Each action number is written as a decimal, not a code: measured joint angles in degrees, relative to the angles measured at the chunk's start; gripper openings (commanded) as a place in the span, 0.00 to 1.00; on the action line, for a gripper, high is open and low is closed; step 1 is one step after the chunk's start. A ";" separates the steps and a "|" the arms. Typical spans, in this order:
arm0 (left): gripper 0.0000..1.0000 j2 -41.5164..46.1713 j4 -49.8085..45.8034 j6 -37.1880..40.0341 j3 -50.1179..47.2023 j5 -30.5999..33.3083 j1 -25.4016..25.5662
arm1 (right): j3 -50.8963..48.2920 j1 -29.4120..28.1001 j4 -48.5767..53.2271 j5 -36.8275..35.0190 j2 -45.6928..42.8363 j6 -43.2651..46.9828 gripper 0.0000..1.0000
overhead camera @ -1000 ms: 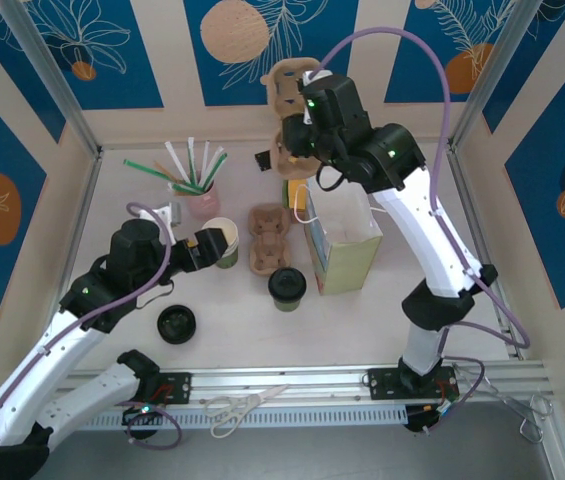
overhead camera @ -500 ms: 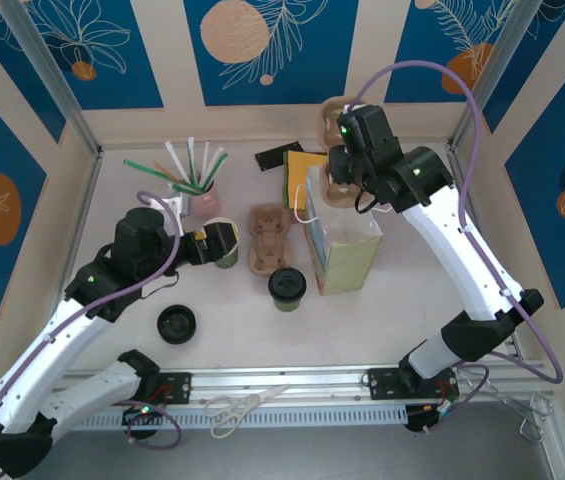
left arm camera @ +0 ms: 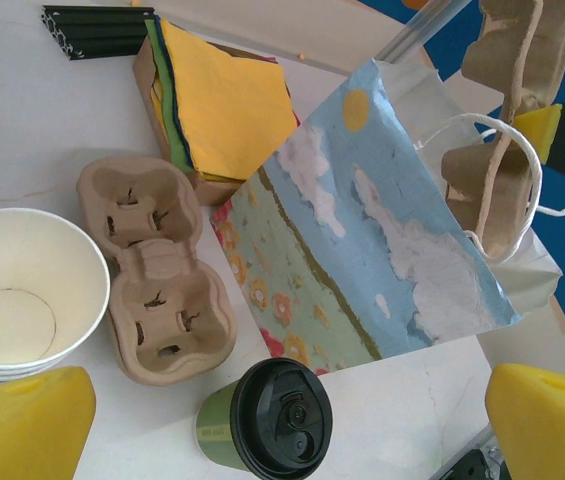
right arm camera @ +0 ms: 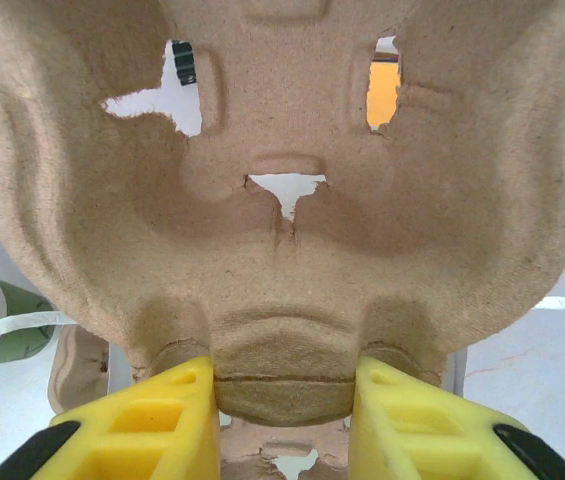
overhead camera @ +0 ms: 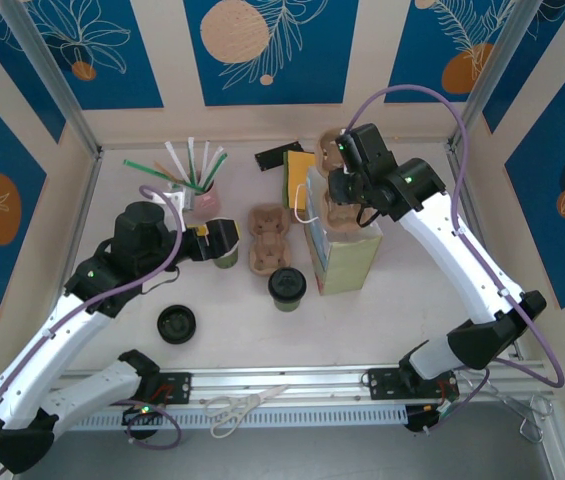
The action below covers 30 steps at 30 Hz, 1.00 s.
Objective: Pack the takeout coffee
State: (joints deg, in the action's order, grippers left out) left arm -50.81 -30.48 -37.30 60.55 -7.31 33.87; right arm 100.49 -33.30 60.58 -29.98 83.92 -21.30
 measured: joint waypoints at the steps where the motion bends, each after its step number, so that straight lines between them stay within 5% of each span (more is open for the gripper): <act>1: 1.00 0.00 0.00 -0.02 0.00 -0.02 0.00 | -0.13 0.07 0.02 0.35 -0.04 0.00 0.31; 30: 1.00 0.17 0.04 -0.04 -0.57 -0.09 0.00 | -3.28 1.86 5.16 6.99 3.21 -2.78 0.30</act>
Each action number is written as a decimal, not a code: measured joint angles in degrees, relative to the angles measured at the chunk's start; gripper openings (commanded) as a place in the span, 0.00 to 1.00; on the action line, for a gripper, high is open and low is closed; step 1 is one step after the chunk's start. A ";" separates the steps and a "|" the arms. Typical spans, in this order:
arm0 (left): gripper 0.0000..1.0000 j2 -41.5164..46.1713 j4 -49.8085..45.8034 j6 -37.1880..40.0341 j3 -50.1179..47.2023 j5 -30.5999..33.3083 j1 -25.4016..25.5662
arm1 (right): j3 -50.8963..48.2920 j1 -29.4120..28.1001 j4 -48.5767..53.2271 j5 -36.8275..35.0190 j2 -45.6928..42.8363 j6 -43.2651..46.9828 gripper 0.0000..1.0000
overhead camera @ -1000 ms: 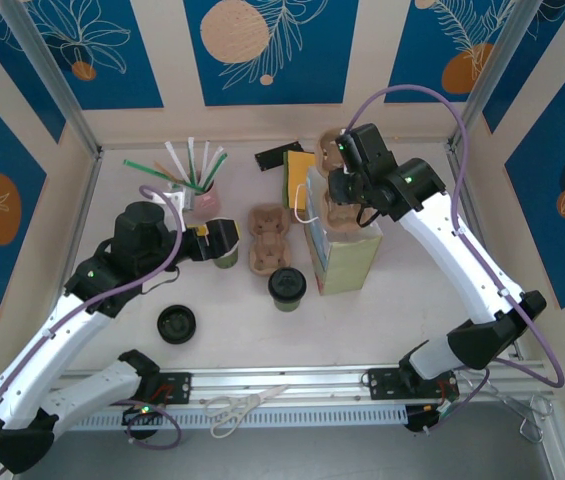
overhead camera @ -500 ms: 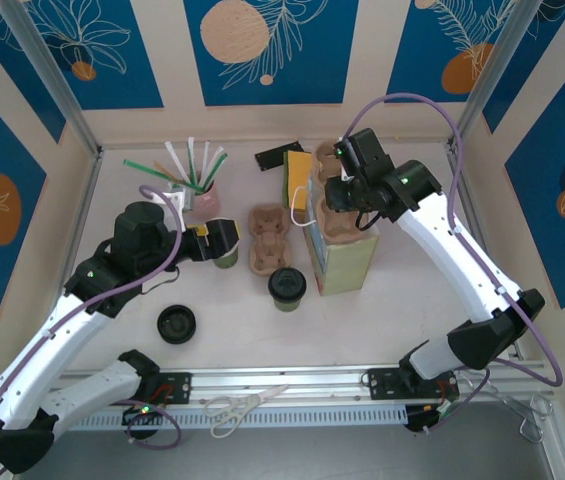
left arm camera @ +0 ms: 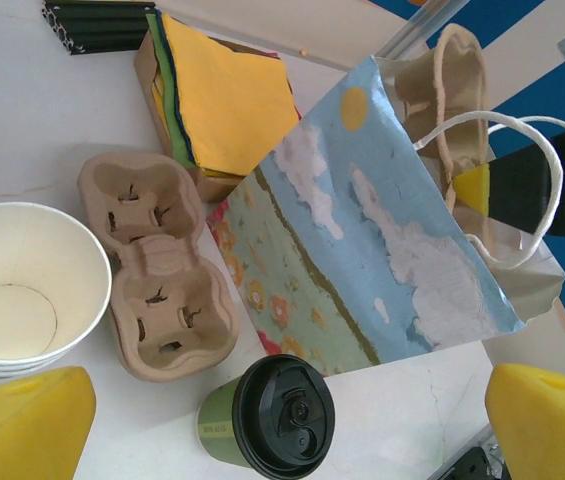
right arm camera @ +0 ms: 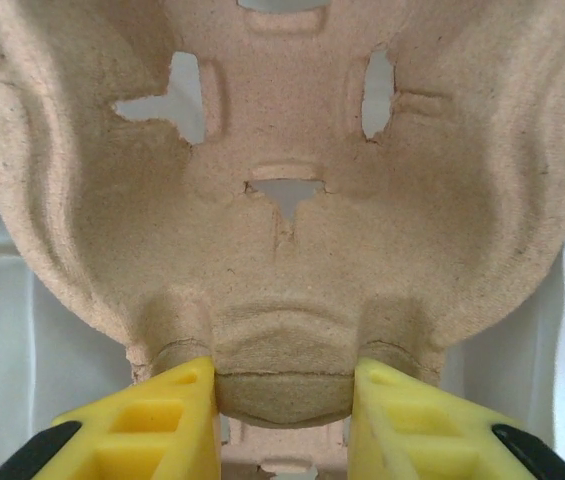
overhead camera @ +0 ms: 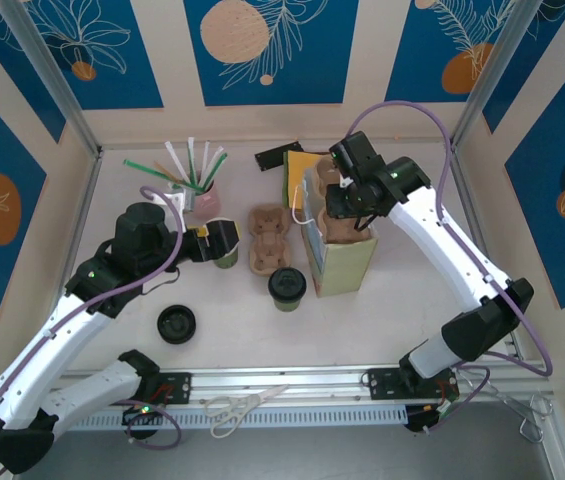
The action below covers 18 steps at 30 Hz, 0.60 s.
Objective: Pack the takeout coffee
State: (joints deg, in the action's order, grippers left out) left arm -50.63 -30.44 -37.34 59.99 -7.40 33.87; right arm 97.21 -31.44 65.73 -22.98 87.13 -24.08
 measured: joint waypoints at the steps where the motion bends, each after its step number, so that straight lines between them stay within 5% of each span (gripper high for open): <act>1: 1.00 0.00 0.02 0.00 0.00 0.00 0.00 | 0.00 0.09 0.15 0.15 0.31 0.00 0.30; 18: 1.00 -0.02 0.90 0.02 -0.37 0.00 0.00 | -0.11 1.22 2.78 1.99 4.42 0.24 0.30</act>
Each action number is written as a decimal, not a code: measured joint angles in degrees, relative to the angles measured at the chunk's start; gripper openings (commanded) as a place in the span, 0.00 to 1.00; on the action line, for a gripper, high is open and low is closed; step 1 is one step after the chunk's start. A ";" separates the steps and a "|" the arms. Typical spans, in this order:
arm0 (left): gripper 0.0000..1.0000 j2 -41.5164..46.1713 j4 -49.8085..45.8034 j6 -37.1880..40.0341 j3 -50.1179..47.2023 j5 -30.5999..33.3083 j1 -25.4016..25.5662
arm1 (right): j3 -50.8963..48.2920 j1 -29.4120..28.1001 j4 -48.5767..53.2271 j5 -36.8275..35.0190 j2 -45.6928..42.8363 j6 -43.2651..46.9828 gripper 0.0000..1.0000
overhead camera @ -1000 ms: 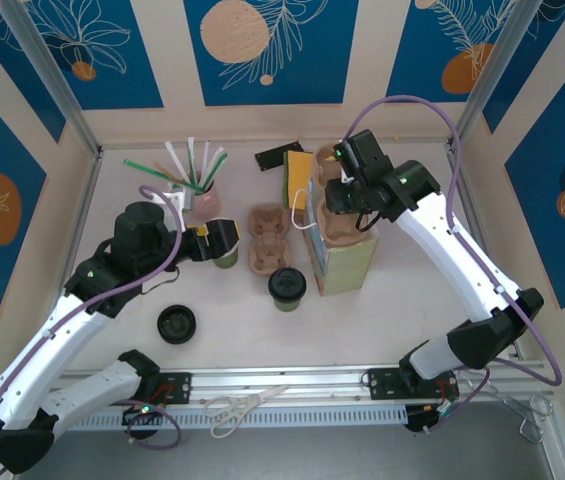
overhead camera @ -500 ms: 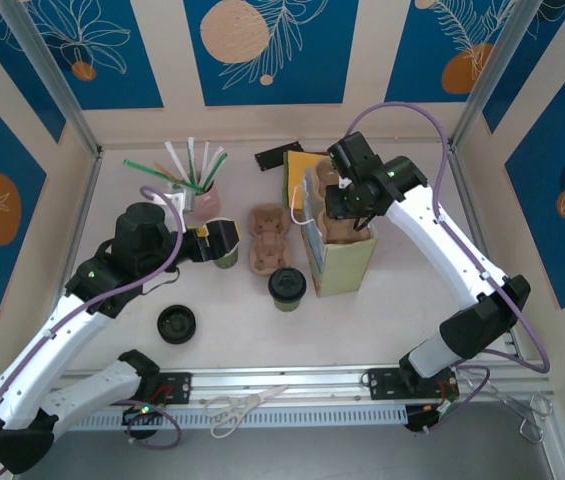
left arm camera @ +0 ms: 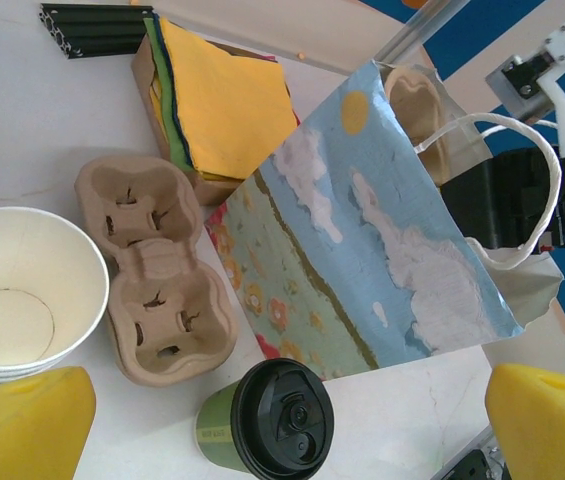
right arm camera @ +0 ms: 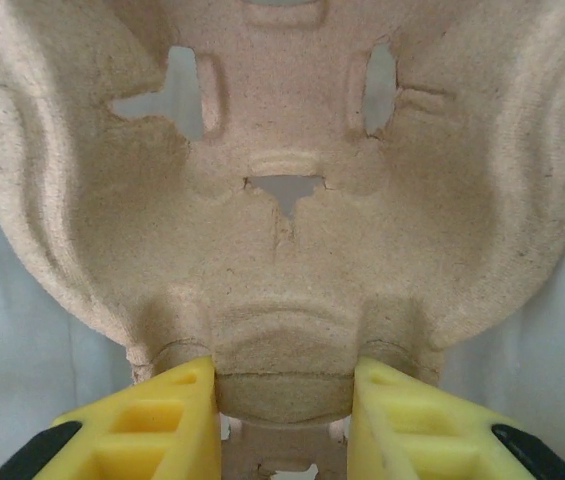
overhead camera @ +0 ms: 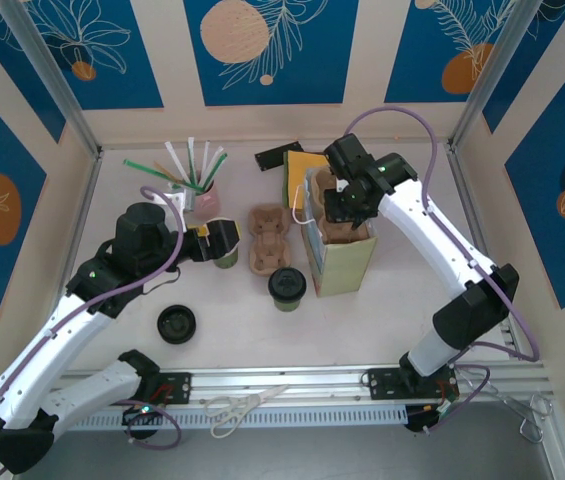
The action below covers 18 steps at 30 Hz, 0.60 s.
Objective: Pack the takeout coffee
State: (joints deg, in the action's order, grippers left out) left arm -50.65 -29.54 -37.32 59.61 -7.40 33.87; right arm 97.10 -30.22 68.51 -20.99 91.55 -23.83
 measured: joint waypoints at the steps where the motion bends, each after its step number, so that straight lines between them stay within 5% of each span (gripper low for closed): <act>1: 1.00 0.00 0.00 0.00 0.00 0.00 0.00 | 0.00 0.00 0.28 0.07 0.37 0.00 0.30; 18: 1.00 0.00 0.13 0.00 -0.11 0.02 0.00 | 1.92 1.81 4.44 2.45 5.86 -0.02 0.30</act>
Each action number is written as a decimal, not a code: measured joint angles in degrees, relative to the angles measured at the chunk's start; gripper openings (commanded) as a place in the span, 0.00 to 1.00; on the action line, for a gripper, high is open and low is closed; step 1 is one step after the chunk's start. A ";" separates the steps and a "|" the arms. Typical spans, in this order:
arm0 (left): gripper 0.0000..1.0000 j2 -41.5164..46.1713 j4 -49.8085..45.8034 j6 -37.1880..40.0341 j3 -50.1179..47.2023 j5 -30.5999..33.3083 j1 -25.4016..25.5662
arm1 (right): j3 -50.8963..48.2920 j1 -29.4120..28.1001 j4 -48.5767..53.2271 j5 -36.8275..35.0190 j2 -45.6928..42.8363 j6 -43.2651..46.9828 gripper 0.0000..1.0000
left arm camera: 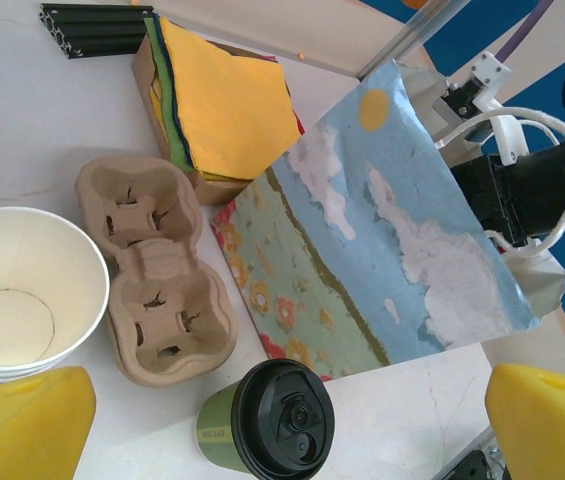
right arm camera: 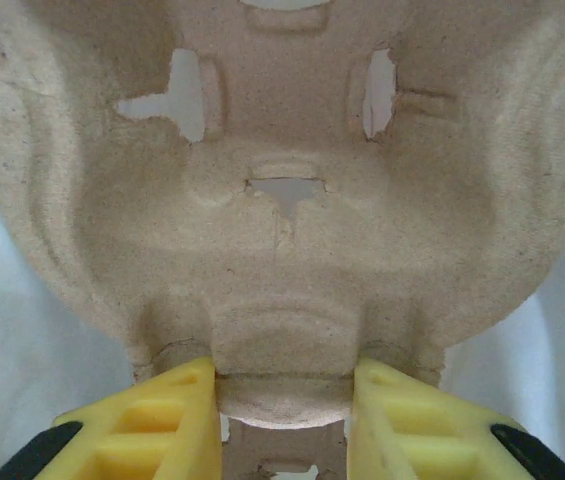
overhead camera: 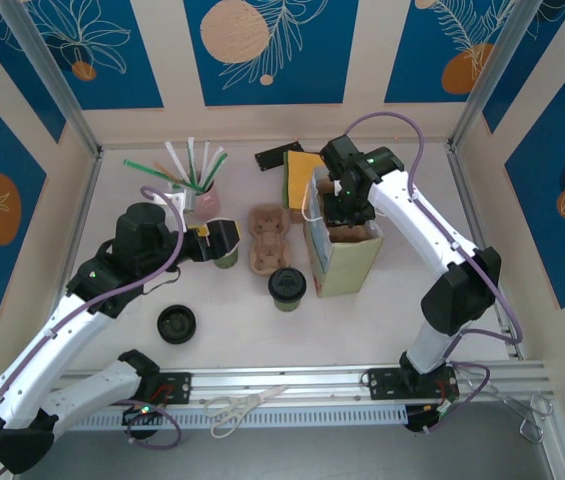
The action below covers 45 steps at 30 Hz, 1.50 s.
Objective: Pack the takeout coffee
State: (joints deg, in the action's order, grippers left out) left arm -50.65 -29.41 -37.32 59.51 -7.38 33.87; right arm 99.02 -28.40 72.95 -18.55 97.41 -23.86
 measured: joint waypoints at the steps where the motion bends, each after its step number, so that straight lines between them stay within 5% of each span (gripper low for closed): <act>1: 1.00 0.00 0.00 0.00 0.00 0.00 0.00 | 0.00 -0.02 0.04 0.13 0.31 0.00 0.30; 45: 1.00 -0.04 0.22 -0.04 -1.53 0.39 0.00 | 5.92 -3.19 3.69 -2.45 5.79 0.00 0.31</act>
State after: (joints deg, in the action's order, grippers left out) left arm -50.70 -29.19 -37.36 57.98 -6.98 33.87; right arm 104.95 -31.59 76.64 -20.99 103.20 -23.86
